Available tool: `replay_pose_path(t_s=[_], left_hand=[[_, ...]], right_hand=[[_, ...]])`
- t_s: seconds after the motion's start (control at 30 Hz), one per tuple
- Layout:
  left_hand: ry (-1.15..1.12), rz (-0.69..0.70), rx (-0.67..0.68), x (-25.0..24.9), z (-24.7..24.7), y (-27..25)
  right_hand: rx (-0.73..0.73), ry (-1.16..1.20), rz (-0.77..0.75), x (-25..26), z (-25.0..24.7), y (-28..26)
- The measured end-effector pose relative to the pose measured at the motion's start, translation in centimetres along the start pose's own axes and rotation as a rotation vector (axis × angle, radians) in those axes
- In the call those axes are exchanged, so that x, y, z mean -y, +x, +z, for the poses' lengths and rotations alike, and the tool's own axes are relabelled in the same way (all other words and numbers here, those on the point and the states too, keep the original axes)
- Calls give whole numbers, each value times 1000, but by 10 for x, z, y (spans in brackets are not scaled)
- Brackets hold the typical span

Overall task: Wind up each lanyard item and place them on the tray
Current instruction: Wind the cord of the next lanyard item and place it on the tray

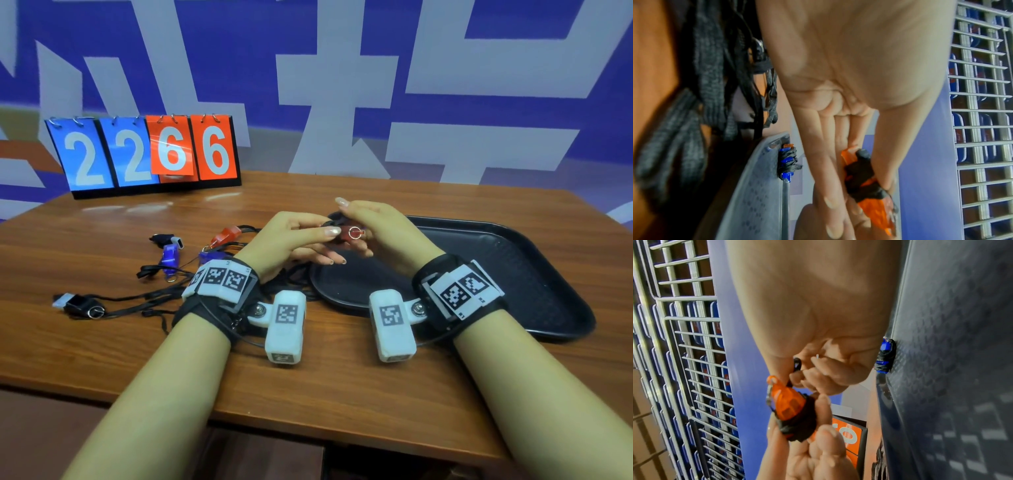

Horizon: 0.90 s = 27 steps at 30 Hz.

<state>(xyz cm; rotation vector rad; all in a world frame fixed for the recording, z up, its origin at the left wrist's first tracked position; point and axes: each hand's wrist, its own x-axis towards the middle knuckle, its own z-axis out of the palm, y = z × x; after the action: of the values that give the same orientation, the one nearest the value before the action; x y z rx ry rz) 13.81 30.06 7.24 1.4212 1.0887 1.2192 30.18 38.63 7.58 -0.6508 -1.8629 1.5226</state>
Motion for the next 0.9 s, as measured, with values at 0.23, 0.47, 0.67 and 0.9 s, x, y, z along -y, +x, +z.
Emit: replay_pose_path(t_s=[0.23,0.47,0.67,0.9], left_hand=[[-150,22,-67,0,2,0],[-243,48,-172,1,2,2],[-333,39,-250,6,2,7],[-291,23,-233,8,2,9]], right_hand=[[-19,33,-78,1,5,-2],[-228,-157,-238,2,7,1],[-298,-305,-256,0,7,1],[-425,-266,-163,0,9,0]])
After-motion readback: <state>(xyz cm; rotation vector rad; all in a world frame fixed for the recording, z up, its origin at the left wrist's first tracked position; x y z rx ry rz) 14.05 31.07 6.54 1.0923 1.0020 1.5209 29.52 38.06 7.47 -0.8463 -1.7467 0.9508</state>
